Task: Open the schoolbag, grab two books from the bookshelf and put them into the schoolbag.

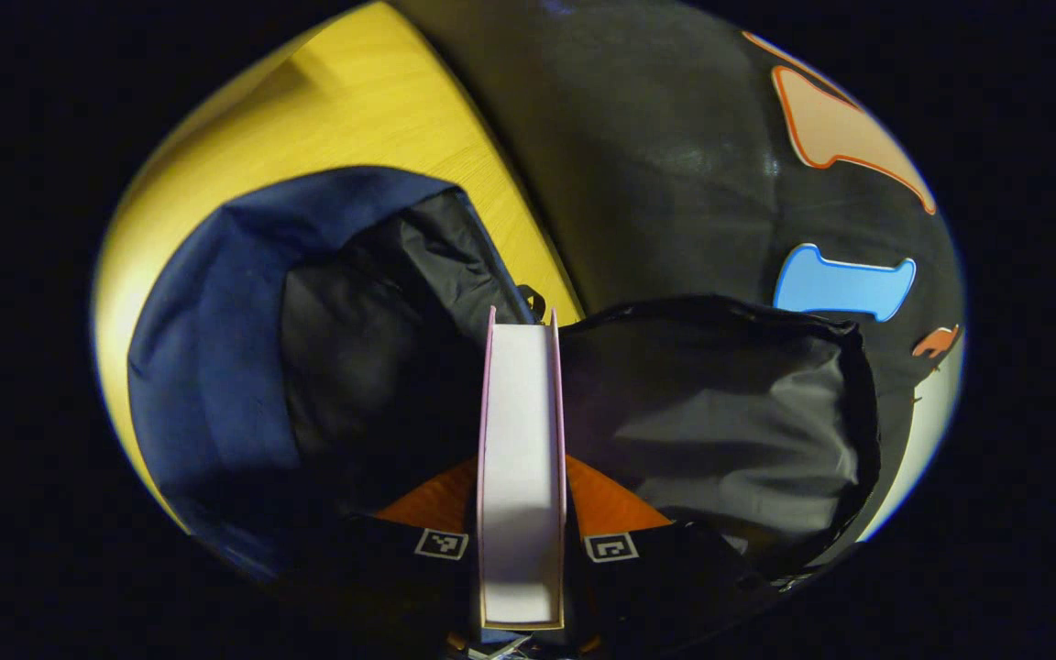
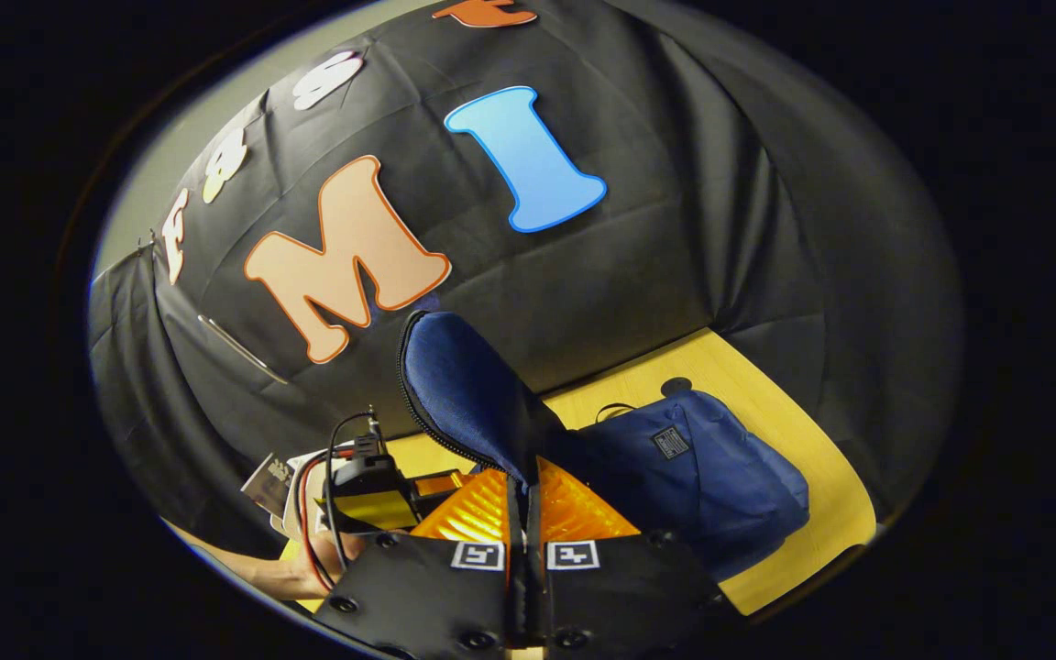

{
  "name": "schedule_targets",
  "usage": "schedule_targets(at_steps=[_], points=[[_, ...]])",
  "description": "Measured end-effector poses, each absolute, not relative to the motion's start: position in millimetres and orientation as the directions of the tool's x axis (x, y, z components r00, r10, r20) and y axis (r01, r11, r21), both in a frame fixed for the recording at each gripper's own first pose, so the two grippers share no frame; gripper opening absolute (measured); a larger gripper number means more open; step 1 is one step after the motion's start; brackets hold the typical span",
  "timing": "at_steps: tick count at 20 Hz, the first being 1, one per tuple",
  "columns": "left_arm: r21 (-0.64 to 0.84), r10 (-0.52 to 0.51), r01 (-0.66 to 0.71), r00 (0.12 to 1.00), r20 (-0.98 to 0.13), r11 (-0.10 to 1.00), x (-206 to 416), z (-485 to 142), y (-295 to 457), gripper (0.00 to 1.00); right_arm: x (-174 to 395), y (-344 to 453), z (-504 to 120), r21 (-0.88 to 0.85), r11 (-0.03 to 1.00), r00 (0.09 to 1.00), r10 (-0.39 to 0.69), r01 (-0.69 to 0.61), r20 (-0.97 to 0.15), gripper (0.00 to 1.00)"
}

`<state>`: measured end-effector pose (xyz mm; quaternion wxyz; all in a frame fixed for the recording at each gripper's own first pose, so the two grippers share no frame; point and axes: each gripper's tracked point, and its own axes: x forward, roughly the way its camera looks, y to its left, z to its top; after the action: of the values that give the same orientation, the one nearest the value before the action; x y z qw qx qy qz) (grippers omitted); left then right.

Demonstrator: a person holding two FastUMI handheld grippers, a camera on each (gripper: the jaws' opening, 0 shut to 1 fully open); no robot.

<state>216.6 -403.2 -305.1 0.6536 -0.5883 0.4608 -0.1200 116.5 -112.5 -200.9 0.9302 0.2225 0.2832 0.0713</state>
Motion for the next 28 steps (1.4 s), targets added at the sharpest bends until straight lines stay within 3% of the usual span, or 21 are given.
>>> schedule_targets(at_steps=[8, 11, 12, 13, 14, 16, 23, 26, 27, 28], points=[[-0.843, -0.680, -0.451, 0.522, -0.515, 0.292, 216, -318, -401, 0.35, 118, -117, -203, 0.466, 0.885, 0.830, 0.257, 0.005, -0.495, 0.04], [-0.761, -0.665, -0.473, 0.395, -0.634, 0.444, 194, -343, -397, 0.43, 118, -115, -206, 0.462, 0.887, 0.824, 0.258, 0.005, -0.504, 0.03], [-0.731, -0.651, -0.457, 0.353, -0.671, 0.506, 188, -348, -389, 0.64, 117, -114, -208, 0.463, 0.886, 0.823, 0.258, 0.006, -0.506, 0.04], [-0.694, -0.619, -0.434, 0.325, -0.715, 0.574, 181, -354, -381, 0.75, 118, -111, -210, 0.462, 0.887, 0.821, 0.259, 0.006, -0.508, 0.04], [-0.645, -0.569, -0.390, 0.304, -0.764, 0.657, 175, -360, -370, 0.80, 117, -111, -212, 0.458, 0.889, 0.819, 0.260, 0.004, -0.511, 0.03], [-0.557, -0.489, -0.259, 0.286, -0.824, 0.789, 169, -365, -349, 0.76, 117, -108, -215, 0.452, 0.892, 0.818, 0.259, 0.001, -0.514, 0.04], [-0.392, -0.367, 0.046, 0.470, -0.803, 0.919, 173, -319, -294, 0.76, 115, -97, -223, 0.428, 0.904, 0.804, 0.262, -0.011, -0.533, 0.04], [-0.275, -0.295, 0.123, 0.567, -0.769, 0.953, 156, -296, -249, 0.76, 114, -95, -224, 0.424, 0.906, 0.802, 0.262, -0.012, -0.537, 0.04], [-0.223, -0.256, 0.130, 0.602, -0.757, 0.966, 151, -287, -229, 0.82, 114, -94, -224, 0.420, 0.908, 0.802, 0.259, -0.011, -0.539, 0.04], [-0.194, -0.237, 0.138, 0.631, -0.739, 0.971, 145, -276, -212, 0.77, 113, -94, -224, 0.416, 0.909, 0.802, 0.257, -0.011, -0.539, 0.04]])
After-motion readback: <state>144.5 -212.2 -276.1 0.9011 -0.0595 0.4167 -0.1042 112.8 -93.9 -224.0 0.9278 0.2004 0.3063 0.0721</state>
